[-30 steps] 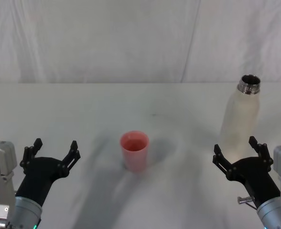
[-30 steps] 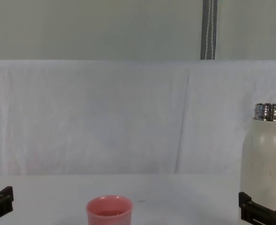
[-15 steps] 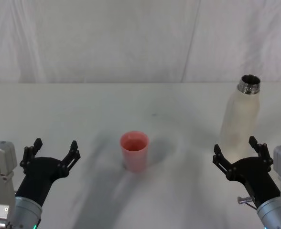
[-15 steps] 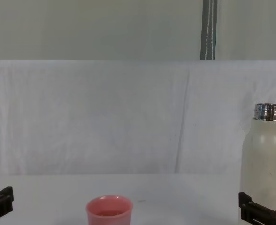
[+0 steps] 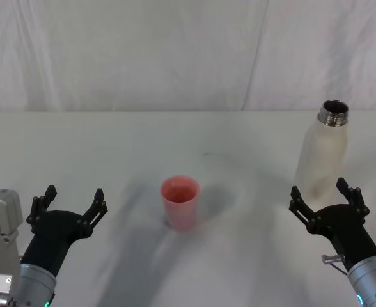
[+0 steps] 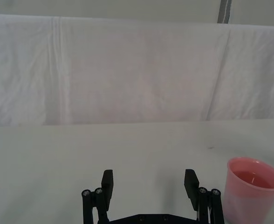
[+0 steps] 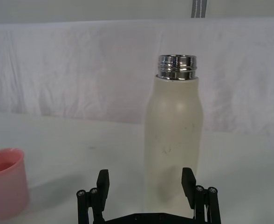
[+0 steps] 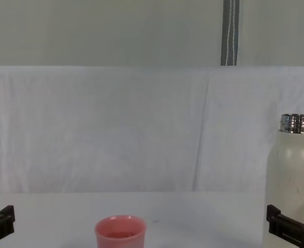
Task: Grasp the thermos with one hand and pour water into the cup lid.
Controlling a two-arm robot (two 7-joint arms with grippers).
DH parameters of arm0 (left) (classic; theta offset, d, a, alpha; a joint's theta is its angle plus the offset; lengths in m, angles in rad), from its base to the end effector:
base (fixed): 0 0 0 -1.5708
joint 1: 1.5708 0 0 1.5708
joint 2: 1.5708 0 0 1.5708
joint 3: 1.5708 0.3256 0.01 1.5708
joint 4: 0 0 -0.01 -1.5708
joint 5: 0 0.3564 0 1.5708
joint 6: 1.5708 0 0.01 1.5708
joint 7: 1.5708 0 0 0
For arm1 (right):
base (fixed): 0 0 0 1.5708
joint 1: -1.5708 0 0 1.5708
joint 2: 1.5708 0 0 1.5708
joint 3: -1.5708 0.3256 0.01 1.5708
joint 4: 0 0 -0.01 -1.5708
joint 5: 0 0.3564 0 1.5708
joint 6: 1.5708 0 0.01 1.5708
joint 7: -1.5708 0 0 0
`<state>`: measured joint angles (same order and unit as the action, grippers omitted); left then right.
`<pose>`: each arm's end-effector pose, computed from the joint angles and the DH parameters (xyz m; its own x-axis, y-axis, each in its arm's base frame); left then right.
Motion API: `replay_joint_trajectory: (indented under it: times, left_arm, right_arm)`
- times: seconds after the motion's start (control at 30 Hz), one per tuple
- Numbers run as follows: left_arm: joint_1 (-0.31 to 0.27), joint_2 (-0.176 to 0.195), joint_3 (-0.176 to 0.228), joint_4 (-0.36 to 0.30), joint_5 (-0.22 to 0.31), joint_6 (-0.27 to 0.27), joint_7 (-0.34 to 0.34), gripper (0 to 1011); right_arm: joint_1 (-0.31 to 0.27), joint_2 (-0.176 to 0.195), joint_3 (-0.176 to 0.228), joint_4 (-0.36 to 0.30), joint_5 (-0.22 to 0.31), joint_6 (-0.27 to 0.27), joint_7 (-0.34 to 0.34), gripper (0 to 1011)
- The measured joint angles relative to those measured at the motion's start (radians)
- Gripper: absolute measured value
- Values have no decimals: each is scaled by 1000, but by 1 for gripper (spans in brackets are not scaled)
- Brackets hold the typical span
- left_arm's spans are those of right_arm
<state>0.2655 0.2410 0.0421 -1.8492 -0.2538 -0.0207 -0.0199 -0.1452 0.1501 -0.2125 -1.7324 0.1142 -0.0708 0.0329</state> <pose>0.2912 0.0411 -0.3188 0.1245 0.9917 -0.0326 -0.9921 0.1240 -0.0175 0.3197 0.0365 -0.3343 0.2617 -0.9651 0.0021 0.9635 0.2614 0.0578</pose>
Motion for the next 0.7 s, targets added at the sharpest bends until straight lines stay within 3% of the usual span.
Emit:
replay_joint_trajectory:
  times: [0.7]
  left_arm:
    - [0,0,0,0,0,0,0,1001]
  right_arm:
    - [59,-61,64,79,5,4,49,1002]
